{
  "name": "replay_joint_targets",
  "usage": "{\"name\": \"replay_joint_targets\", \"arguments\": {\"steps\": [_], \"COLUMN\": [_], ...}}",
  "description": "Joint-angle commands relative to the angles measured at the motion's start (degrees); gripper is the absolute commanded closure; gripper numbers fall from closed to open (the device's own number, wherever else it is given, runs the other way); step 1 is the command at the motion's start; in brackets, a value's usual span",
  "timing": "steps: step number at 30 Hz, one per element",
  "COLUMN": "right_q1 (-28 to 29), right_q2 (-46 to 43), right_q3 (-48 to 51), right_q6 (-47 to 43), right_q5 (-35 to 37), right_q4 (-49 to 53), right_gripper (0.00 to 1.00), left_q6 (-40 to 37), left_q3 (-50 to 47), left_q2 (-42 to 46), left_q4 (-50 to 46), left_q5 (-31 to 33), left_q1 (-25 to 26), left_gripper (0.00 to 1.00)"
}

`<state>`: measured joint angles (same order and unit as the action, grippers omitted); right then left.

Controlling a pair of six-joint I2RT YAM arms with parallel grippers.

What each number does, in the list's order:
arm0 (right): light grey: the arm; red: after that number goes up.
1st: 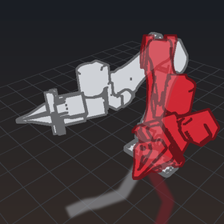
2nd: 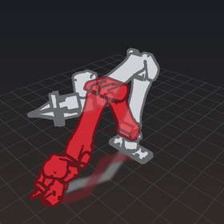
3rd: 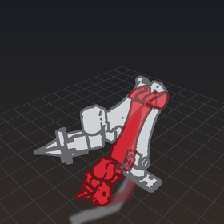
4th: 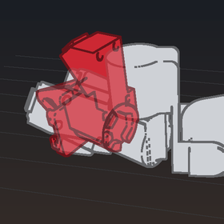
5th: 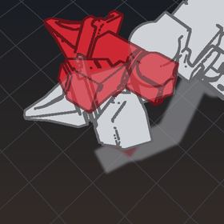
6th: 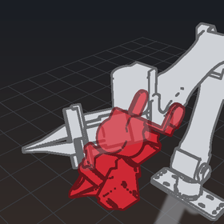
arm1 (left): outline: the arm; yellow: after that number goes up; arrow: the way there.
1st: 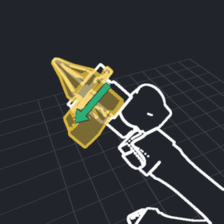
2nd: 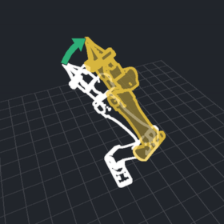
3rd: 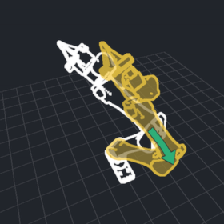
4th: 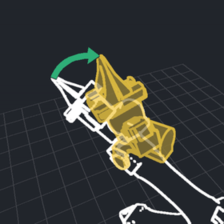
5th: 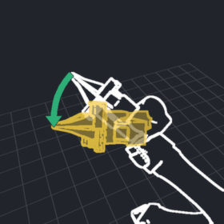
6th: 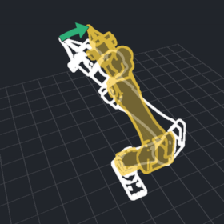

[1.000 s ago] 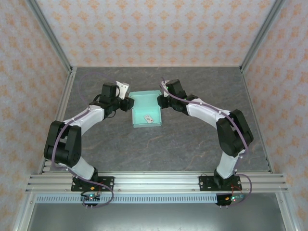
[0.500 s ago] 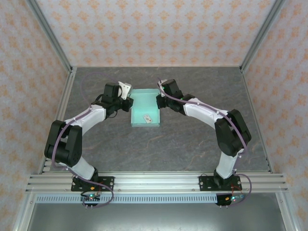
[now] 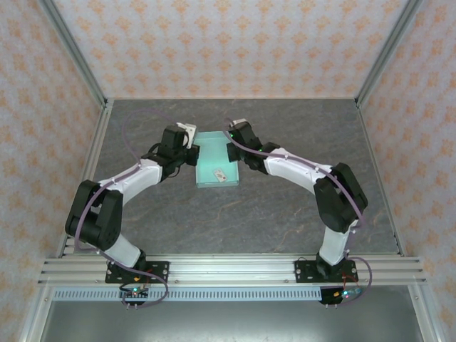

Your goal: Fold the paper box

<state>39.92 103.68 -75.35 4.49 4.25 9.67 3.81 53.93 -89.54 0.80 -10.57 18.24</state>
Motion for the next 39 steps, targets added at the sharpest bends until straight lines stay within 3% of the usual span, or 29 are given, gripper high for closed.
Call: {"name": "replay_joint_targets", "arguments": {"steps": [1, 8, 24, 39], "right_q1": [1.51, 2.88, 3.44, 6.0], "right_q2": [0.09, -1.2, -4.53, -5.85], "right_q3": [-0.15, 5.41, 16.37, 24.81], "right_q6": [3.21, 4.03, 0.79, 0.23], "right_q5": [6.11, 10.02, 8.75, 12.57], "right_q4": [-4.09, -14.31, -26.44, -35.71], "right_gripper": [1.0, 1.0, 1.0, 1.0], "left_q6": [5.91, 9.82, 13.24, 12.67], "left_q3": [-2.02, -4.79, -8.69, -14.17], "left_q2": [2.54, 1.52, -1.33, -3.88], "left_q4": [6.69, 12.43, 20.02, 27.22], "left_q5": [8.06, 19.51, 41.55, 48.75], "left_q1": [2.28, 6.99, 17.53, 22.17], "left_gripper": [1.0, 1.0, 1.0, 1.0]}}
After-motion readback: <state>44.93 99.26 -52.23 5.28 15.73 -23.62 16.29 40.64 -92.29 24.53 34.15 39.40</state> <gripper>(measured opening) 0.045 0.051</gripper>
